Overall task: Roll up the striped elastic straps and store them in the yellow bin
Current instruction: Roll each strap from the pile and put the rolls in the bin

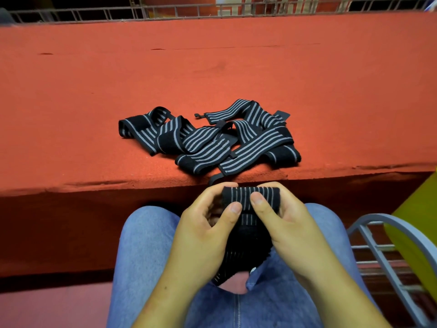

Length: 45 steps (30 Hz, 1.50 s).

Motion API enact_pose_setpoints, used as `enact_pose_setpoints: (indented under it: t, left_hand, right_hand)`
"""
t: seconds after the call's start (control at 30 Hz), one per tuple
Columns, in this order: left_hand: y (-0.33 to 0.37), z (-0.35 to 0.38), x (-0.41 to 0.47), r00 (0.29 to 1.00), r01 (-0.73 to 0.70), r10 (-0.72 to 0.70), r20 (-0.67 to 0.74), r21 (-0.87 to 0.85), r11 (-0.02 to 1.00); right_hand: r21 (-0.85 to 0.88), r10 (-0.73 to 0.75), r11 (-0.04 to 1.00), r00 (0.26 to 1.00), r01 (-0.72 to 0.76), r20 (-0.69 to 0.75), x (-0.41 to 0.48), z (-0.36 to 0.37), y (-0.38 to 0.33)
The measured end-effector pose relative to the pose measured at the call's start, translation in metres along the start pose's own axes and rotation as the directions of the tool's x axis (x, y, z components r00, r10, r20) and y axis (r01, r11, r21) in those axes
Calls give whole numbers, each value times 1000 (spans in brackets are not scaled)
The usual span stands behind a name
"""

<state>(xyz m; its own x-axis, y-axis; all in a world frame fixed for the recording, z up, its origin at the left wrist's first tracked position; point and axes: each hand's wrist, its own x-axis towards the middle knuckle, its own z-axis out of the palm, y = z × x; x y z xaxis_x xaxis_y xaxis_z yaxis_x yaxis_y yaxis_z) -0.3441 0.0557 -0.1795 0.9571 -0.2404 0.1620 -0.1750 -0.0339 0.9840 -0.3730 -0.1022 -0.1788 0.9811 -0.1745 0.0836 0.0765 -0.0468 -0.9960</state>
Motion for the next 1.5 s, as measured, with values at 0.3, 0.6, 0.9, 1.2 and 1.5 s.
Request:
enact_pose_setpoints:
  t: [0.3, 0.6, 0.9, 1.2, 1.5]
  left_hand:
    - [4, 0, -2, 998, -50, 50, -43, -1, 999]
    - [5, -1, -1, 989, -119, 119, -88, 0, 993]
    - [7, 0, -2, 988, -138, 138, -76, -1, 990]
    - [6, 1, -1, 995, -82, 78, -64, -62, 995]
    - [9, 2, -4, 999, -32, 33, 4, -86, 996]
  right_hand:
    - [123, 114, 985, 992, -119, 49, -3, 0, -1]
    - [129, 200, 969, 976, -211, 89, -4, 0, -3]
    - [115, 201, 971, 976, -210, 88, -2, -1, -2]
    - [127, 174, 977, 985, -174, 6, -1, -2, -2]
    - [139, 121, 984, 992, -115, -40, 0, -3, 2]
